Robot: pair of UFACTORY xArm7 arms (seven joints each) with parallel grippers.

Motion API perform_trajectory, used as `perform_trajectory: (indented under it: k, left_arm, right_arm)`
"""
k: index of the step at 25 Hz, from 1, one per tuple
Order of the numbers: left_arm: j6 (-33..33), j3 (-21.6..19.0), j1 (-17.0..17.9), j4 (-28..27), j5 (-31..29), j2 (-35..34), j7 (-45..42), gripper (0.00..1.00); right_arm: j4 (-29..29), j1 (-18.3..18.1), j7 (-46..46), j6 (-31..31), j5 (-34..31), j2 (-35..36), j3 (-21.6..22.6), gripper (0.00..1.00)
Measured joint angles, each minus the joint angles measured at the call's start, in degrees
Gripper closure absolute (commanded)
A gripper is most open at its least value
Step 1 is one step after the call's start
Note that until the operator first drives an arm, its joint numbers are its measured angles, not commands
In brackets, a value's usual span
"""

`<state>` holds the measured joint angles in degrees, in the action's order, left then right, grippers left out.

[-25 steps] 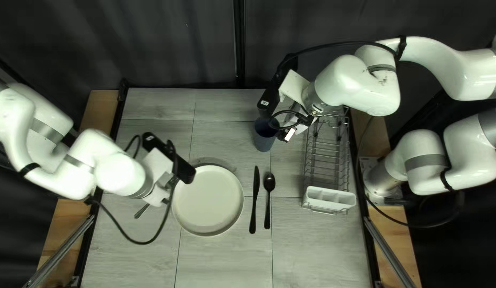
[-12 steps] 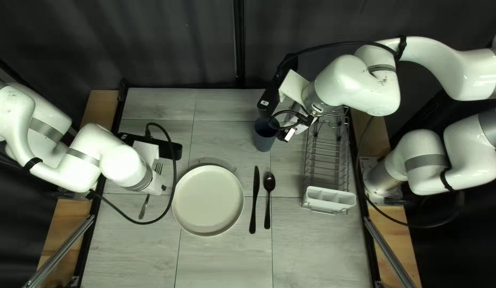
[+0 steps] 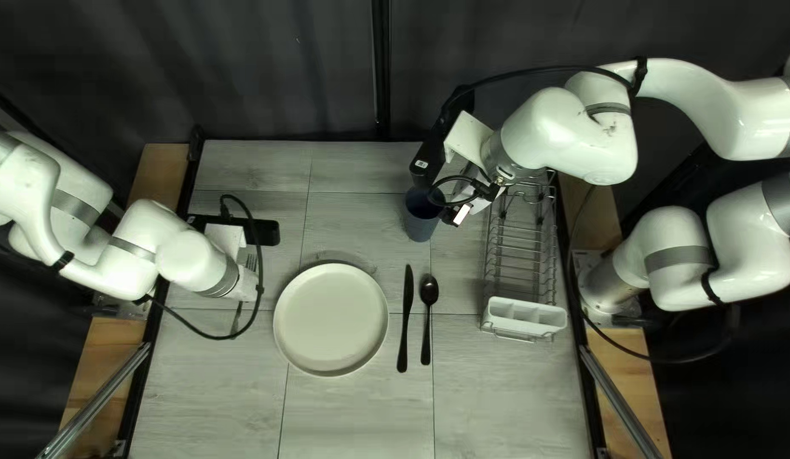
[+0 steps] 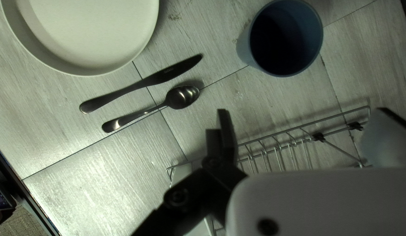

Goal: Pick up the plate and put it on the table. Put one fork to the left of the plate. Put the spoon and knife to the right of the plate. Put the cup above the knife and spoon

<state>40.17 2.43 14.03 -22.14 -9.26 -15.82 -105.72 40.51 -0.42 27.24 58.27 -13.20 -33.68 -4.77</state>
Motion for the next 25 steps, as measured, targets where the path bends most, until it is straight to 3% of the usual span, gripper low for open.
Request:
perform_trajectory:
  k: [9,25]
  left_arm:
    - [-7.89,-1.68,1.06,1.06,-1.76,7.49,-2.75,1.00]
    - [-8.71,-2.38,0.51,2.93,-2.61,7.81,-8.72,1.00]
  right_arm:
    - [0.00,0.00,0.00,0.00,0.00,0.00,0.00,0.00]
    - [0.00,0.00,0.00,0.00,0.00,0.00,0.00,0.00]
